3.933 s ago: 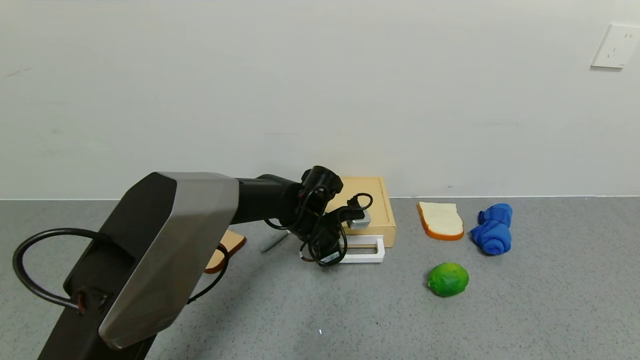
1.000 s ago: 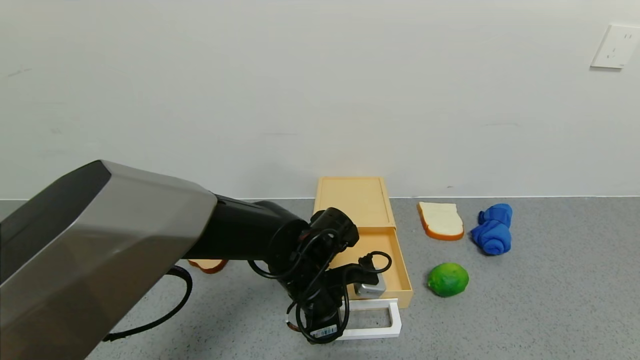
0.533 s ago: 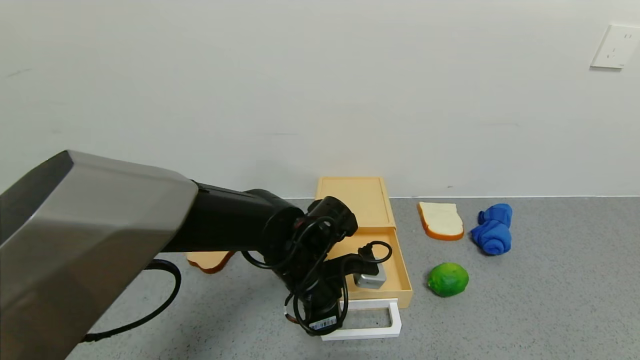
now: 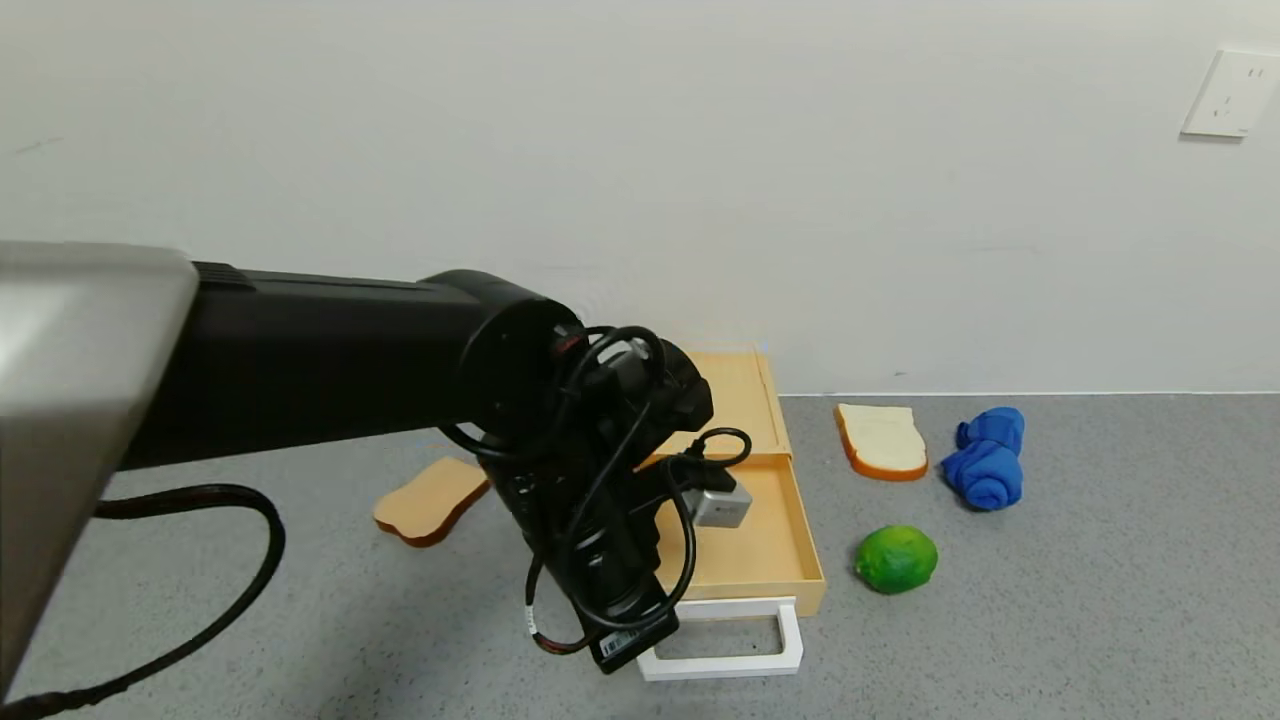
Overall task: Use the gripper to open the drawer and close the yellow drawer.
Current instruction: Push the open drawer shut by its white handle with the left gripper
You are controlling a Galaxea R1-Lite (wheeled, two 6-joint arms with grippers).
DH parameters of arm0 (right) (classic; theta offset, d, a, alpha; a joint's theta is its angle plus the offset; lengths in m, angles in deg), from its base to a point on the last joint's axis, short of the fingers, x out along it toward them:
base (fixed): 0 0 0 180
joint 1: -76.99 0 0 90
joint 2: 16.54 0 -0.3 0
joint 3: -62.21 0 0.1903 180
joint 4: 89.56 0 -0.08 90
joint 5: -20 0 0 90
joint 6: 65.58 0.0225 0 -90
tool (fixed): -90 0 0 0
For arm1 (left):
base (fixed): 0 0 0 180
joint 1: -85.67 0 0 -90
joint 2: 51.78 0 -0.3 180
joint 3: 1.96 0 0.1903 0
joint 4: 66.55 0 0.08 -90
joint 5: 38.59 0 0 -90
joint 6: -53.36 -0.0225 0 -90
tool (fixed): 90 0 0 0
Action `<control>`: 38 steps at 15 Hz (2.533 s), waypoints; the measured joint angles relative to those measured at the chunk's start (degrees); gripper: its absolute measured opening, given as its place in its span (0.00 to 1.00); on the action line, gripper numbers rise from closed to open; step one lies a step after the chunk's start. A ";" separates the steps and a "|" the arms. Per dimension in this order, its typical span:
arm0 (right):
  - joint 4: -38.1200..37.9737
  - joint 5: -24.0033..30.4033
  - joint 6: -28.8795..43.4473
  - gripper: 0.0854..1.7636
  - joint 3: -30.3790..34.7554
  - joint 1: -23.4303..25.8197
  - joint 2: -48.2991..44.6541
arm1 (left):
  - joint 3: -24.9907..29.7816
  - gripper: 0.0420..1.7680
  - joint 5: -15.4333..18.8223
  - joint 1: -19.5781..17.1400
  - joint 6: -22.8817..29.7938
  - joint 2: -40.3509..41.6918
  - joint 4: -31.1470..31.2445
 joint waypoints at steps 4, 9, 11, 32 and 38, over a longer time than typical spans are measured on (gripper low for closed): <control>0.00 0.00 0.02 0.96 0.00 -0.02 0.00 | -0.39 0.04 -0.13 -0.46 13.07 5.17 0.55; 0.02 0.00 0.00 0.96 0.00 -0.02 0.00 | 3.94 0.04 -0.20 -4.61 21.05 12.71 -6.06; 0.02 -0.01 0.02 0.96 0.00 0.00 0.00 | 5.68 0.04 -1.52 -6.84 22.08 14.75 -7.85; 0.00 0.00 -0.02 0.96 0.00 0.00 0.00 | 5.35 0.04 -9.28 -9.42 41.50 13.26 -13.25; 0.00 0.00 0.00 0.96 0.00 0.00 0.00 | -0.05 0.04 -11.29 -3.34 52.47 6.46 -8.59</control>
